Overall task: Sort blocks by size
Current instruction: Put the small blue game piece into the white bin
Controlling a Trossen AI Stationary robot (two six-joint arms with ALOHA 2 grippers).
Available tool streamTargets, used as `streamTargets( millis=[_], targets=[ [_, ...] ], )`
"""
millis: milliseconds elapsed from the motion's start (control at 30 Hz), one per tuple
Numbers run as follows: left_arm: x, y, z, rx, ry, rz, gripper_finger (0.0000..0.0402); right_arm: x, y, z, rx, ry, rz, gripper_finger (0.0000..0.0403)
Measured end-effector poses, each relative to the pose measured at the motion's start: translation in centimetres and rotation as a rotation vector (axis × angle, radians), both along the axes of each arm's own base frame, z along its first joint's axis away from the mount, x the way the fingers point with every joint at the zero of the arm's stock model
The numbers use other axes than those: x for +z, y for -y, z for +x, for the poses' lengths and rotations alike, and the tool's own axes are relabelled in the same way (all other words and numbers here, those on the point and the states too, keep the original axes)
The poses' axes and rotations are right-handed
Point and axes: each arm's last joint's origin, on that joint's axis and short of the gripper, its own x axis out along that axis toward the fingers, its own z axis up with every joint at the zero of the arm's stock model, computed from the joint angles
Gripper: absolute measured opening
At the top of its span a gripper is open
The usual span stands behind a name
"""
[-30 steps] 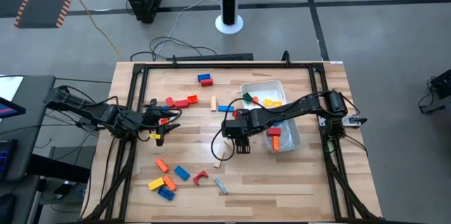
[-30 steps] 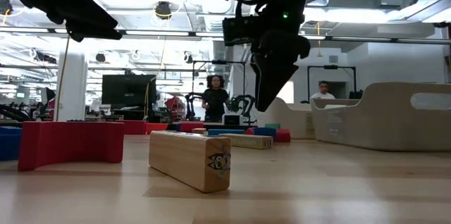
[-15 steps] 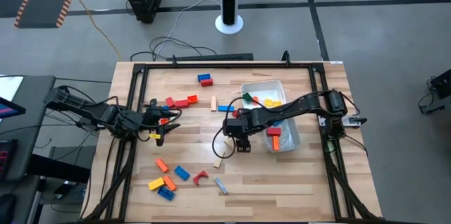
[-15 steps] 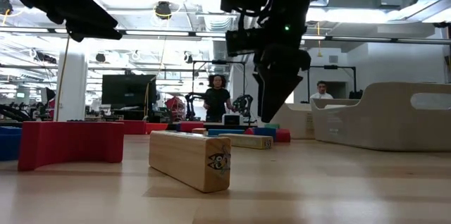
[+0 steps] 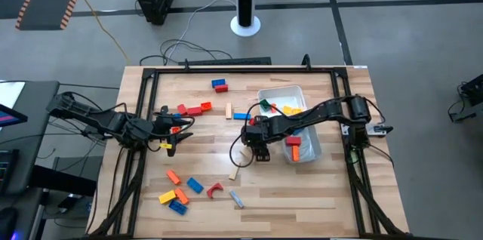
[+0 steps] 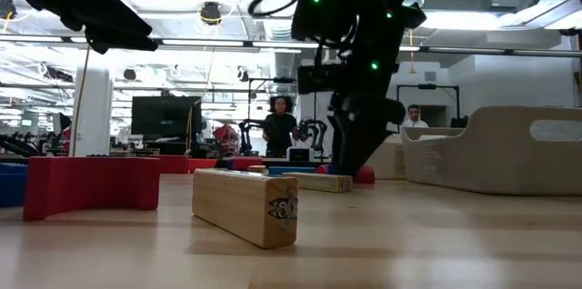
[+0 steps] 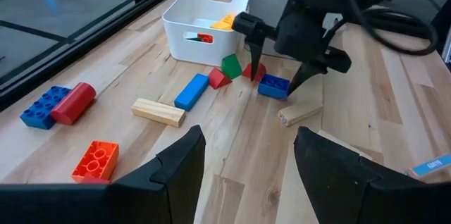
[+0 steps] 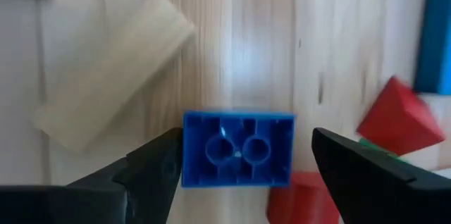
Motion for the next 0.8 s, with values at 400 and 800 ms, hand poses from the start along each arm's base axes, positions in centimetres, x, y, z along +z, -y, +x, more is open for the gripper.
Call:
streamTargets(
  millis=[400, 800],
  targets=[
    [0.0, 0.0, 0.0, 0.0, -0.002, 0.001, 0.0208, -0.8, 0.2, 0.2, 0.018, -0.027, -0.011, 0.0264],
    [0.0, 0.0, 0.0, 0.0, -0.004, 0.001, 0.0208, -0.8, -1.4, 0.0, 0.016, -0.024, -0.065, 0.0235]
  ],
)
